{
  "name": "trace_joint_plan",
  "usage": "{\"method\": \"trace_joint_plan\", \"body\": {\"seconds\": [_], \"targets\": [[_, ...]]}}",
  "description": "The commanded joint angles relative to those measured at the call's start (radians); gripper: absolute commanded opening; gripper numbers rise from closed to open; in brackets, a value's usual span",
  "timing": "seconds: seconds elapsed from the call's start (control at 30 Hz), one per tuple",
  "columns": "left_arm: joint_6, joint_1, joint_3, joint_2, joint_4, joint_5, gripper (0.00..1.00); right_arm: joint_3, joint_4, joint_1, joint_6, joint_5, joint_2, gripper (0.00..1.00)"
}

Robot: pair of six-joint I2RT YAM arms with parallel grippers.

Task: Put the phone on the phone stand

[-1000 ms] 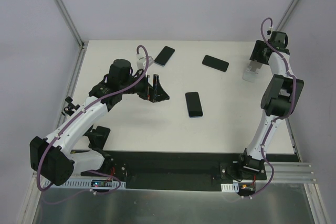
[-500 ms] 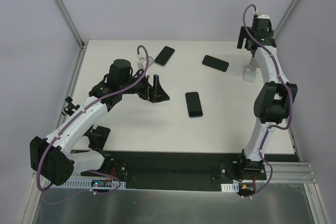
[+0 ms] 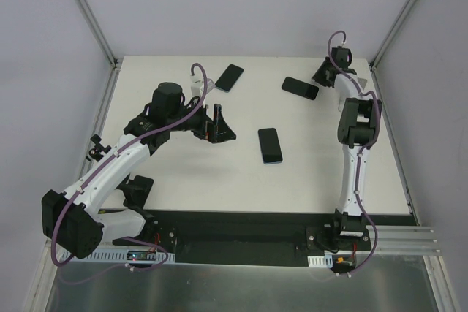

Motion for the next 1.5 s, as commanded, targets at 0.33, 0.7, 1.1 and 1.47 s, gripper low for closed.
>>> {"method": "trace_joint_plan", "body": {"seconds": [0.33, 0.7, 1.1, 1.47], "targets": [[0.009, 0.014, 0.030, -0.001, 0.031, 0.009, 0.94, 0.078, -0.064, -0.020, 0.202, -0.101, 0.076, 0.26], [0.014, 0.013, 0.029, -0.026, 0.029, -0.002, 0.94, -0.221, -0.105, 0.017, 0.120, -0.238, -0.129, 0.45], [0.008, 0.014, 0.030, -0.026, 0.029, 0.006, 0.94, -0.087, -0.318, 0.116, -0.350, -0.086, -0.182, 0.96], [0.008, 0.013, 0.029, -0.013, 0.031, 0.006, 0.94, 0.273, -0.532, 0.212, -0.603, 0.169, 0.012, 0.96]]}}
